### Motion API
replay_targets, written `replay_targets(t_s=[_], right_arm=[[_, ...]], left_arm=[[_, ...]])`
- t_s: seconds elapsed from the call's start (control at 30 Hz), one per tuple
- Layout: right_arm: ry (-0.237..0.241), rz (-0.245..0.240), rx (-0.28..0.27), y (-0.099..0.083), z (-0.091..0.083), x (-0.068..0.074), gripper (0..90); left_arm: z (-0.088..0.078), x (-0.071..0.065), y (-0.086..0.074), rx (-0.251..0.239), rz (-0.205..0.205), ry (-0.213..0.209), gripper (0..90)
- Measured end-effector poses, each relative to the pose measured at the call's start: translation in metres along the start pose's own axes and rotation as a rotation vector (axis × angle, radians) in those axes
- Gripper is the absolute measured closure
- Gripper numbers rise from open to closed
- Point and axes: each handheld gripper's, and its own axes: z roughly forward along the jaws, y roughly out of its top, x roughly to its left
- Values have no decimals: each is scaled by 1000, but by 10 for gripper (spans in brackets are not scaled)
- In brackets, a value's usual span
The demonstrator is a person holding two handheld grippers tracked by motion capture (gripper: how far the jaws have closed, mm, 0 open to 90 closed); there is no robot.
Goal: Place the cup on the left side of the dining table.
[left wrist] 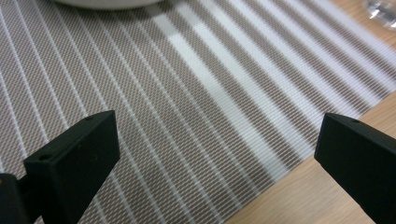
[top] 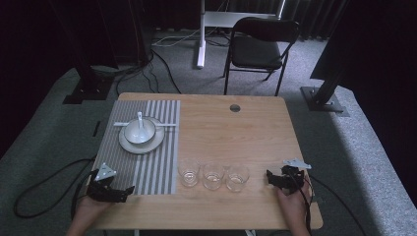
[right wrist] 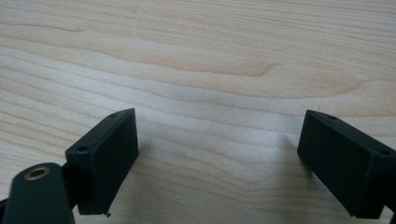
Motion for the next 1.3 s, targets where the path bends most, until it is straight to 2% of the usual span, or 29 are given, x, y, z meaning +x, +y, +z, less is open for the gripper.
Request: replay_targets(t_s=[0.2, 0.53, 0.93, 1.0, 1.3], right_arm=[[0, 0, 0, 0, 0, 0, 118], [0, 1, 0, 0, 0, 0, 118], [0, 0, 0, 0, 0, 0, 118], [0, 0, 0, 0, 0, 0, 118], [0, 1, 0, 0, 0, 0, 118]], left_arm=[[1, -10, 12, -1, 42, -12, 5], [7, -29, 32, -17, 107, -70, 26], [12, -47, 53, -42, 156, -106, 26], [12, -49, 57, -48, 162, -123, 26], [15, -64, 77, -63, 213, -150, 26]])
